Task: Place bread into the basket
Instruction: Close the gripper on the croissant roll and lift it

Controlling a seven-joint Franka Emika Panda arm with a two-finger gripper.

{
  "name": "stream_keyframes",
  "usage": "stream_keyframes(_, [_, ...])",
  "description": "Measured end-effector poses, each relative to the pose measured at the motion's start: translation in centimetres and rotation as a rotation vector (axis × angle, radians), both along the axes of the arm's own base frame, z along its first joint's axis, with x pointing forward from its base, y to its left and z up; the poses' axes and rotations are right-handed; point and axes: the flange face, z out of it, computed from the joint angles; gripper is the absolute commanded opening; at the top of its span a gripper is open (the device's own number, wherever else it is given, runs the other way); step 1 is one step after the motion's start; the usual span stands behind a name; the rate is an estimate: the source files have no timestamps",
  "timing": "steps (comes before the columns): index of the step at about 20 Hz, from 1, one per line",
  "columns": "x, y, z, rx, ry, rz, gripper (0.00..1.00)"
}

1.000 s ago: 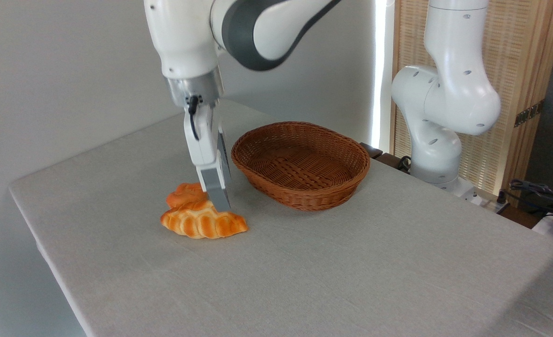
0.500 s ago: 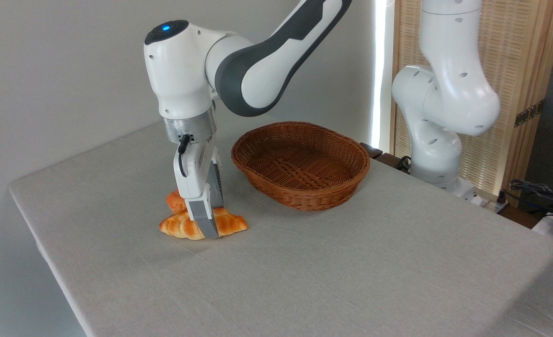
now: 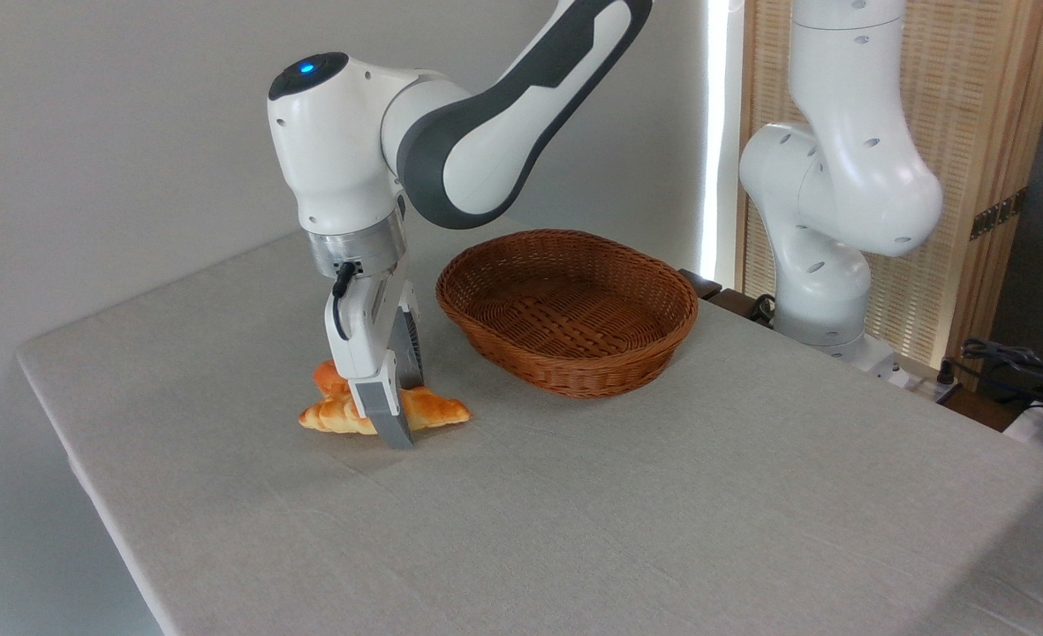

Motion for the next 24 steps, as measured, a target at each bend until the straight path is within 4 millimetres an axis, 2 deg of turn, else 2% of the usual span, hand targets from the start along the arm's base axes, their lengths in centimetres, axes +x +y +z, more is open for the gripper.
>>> stream_keyframes(2, [-0.04, -0.05, -0.05, 0.0, 0.001, -0.001, 0.73])
stream_keyframes(3, [-0.05, -0.06, -0.07, 0.0, 0.002, -0.002, 0.58])
stream_keyframes(5, [-0.06, -0.07, -0.07, 0.001, 0.002, -0.003, 0.4])
stream_keyframes(7, [-0.07, -0.08, -0.08, 0.001, 0.002, -0.003, 0.38])
stream_keyframes(24, [0.01, -0.05, 0.27, -0.001, -0.005, -0.003, 0.38])
